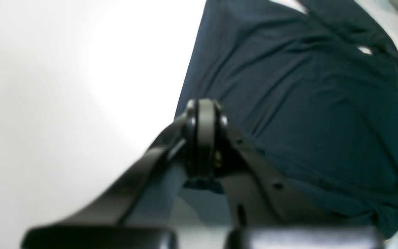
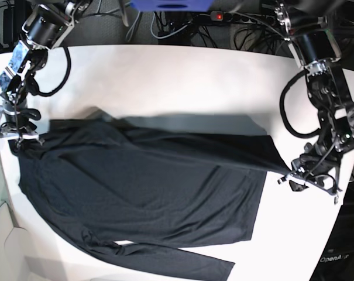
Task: Fold the T-shirt properly
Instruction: 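Grasp the shirt's side edges again with both grippers, then drag the shirt toward the hem with both grippers, straightening it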
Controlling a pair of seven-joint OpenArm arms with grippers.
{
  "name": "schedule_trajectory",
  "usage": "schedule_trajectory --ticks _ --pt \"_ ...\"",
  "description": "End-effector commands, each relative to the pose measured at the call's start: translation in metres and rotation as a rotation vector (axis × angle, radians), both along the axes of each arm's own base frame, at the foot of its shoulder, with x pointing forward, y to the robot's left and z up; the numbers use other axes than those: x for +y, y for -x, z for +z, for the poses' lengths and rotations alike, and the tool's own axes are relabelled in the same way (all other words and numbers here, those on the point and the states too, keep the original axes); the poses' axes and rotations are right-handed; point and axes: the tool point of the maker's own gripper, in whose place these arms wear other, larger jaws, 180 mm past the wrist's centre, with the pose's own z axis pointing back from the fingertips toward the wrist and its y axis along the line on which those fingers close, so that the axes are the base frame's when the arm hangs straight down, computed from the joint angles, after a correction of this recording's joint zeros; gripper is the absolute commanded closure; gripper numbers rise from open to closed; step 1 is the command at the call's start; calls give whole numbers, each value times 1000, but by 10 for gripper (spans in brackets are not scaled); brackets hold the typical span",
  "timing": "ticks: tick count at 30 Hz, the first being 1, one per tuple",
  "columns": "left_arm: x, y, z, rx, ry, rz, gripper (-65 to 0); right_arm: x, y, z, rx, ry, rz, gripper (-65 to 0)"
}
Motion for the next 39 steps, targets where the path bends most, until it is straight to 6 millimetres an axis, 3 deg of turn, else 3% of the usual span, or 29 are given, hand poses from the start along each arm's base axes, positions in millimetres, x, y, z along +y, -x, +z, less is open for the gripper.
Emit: schedule_trajectory --ticks 1,7,15,21,32,39 --pt "5 -9 9 -29 1 10 0 -9 -12 24 -70 34 -5 0" --pt "9 -15 -18 39 43 27 0 -17 -19 32 -79 50 -4 0" --pt "12 -38 -14 19 69 44 0 -12 -48 27 -50 51 67 0" --pt "12 -53 -7 12 90 48 0 -11 -52 31 -59 50 69 0" --pt "11 -61 -6 -34 89 66 0 -1 -65 37 -71 58 103 0" --pt "-14 -72 -26 -33 38 3 0 12 -76 43 -82 62 140 0"
